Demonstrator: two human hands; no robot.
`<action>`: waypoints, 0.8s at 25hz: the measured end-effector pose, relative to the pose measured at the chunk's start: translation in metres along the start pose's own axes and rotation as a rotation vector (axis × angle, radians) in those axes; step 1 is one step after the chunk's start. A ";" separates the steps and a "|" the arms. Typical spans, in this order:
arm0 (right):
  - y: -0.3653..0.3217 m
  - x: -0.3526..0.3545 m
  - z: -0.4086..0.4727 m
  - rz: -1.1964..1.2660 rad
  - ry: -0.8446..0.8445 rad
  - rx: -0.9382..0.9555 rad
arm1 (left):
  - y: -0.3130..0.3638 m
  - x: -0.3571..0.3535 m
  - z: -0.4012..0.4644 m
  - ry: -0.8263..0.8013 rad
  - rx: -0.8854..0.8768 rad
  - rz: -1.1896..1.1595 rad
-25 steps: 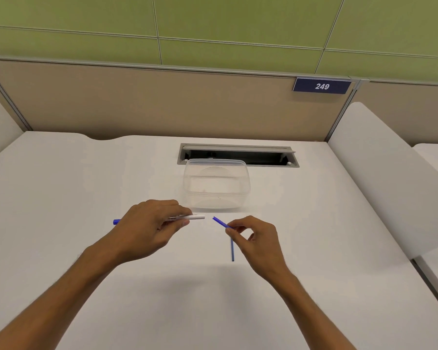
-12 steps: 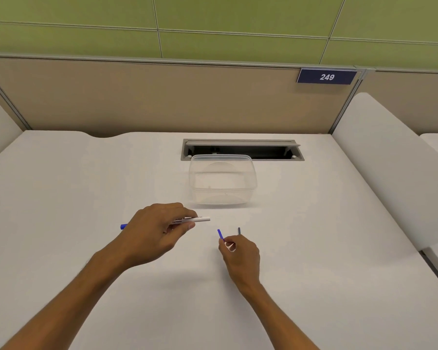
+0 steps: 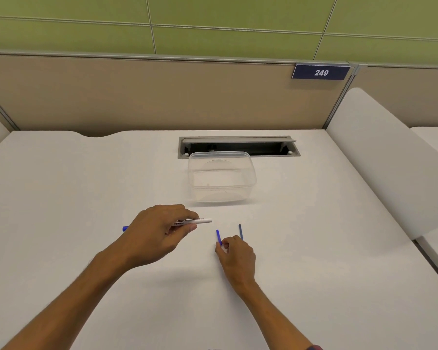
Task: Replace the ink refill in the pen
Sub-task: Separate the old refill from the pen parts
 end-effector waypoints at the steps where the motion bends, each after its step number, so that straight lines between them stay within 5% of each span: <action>1: -0.001 -0.001 0.000 -0.005 0.003 0.002 | 0.000 -0.001 0.000 -0.002 -0.002 -0.002; 15: -0.001 0.000 0.002 0.005 0.031 0.006 | 0.001 0.000 -0.006 0.009 0.022 -0.023; 20: -0.004 0.016 -0.003 0.346 0.095 0.036 | 0.005 -0.003 -0.007 0.010 0.027 -0.025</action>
Point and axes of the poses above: each hand's wrist, its own z-axis towards the middle knuckle, its own x-axis out of the back of the hand, y = z × x, the point moved 2 cm from there along z, towards the middle knuckle, and after that the axes turned 1 degree about y, right-handed, at the moved point
